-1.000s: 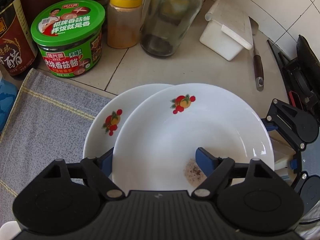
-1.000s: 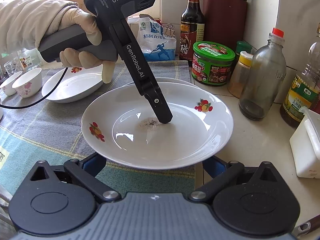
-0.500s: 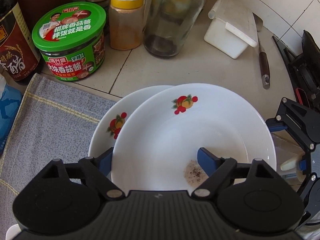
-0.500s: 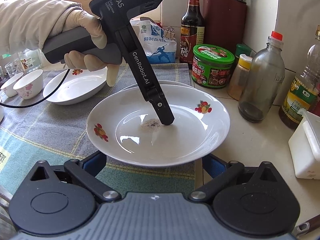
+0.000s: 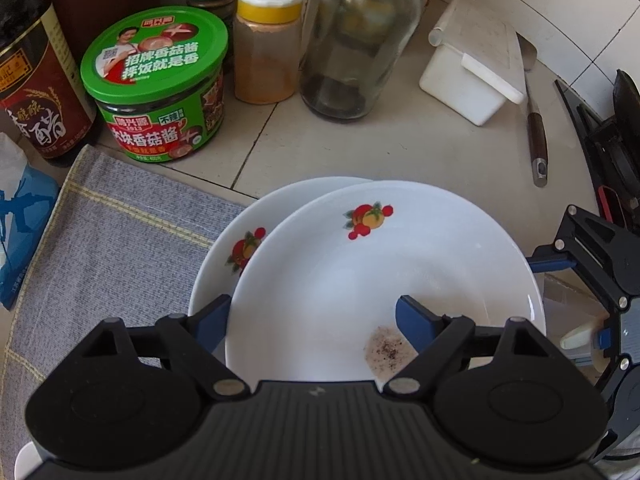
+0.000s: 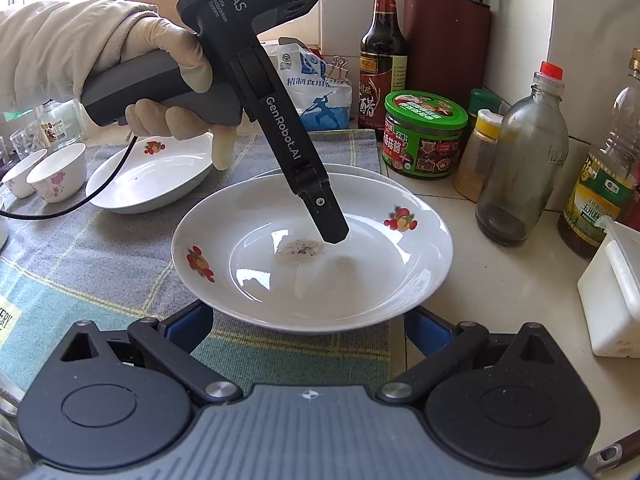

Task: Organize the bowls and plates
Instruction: 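Lower the stained plate onto the placed plate with the left tool, then open the left tool and withdraw it from the stacked plates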

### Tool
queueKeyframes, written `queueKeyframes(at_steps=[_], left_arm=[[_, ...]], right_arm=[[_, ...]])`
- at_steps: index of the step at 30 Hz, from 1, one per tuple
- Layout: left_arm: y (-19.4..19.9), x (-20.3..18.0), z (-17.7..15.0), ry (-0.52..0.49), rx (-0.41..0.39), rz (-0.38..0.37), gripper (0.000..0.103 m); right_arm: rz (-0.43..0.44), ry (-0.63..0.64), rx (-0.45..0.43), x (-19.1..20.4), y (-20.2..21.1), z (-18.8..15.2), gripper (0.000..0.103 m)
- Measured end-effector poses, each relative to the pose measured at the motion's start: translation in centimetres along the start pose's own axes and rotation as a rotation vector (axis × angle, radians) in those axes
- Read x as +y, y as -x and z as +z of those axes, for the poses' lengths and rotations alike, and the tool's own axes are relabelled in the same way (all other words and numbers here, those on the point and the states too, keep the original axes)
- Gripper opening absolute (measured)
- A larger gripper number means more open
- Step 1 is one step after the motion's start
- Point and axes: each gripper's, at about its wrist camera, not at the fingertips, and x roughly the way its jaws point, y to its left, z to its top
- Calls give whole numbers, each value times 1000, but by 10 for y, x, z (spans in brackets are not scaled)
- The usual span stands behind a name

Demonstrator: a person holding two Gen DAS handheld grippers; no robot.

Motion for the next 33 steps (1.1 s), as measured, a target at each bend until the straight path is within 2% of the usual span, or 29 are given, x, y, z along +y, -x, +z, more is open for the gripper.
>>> queueKeyframes(at_steps=[17, 26, 33], left_arm=[[15, -3, -7, 16, -58, 54, 88], [45, -16, -20, 32, -182, 107, 88], [84, -38, -71, 102, -385, 205, 91]], right_arm=[[-6, 15, -11, 1, 0, -1, 103], [-13, 27, -10, 9, 4, -3, 103], [-59, 39, -11, 20, 14, -3, 103]])
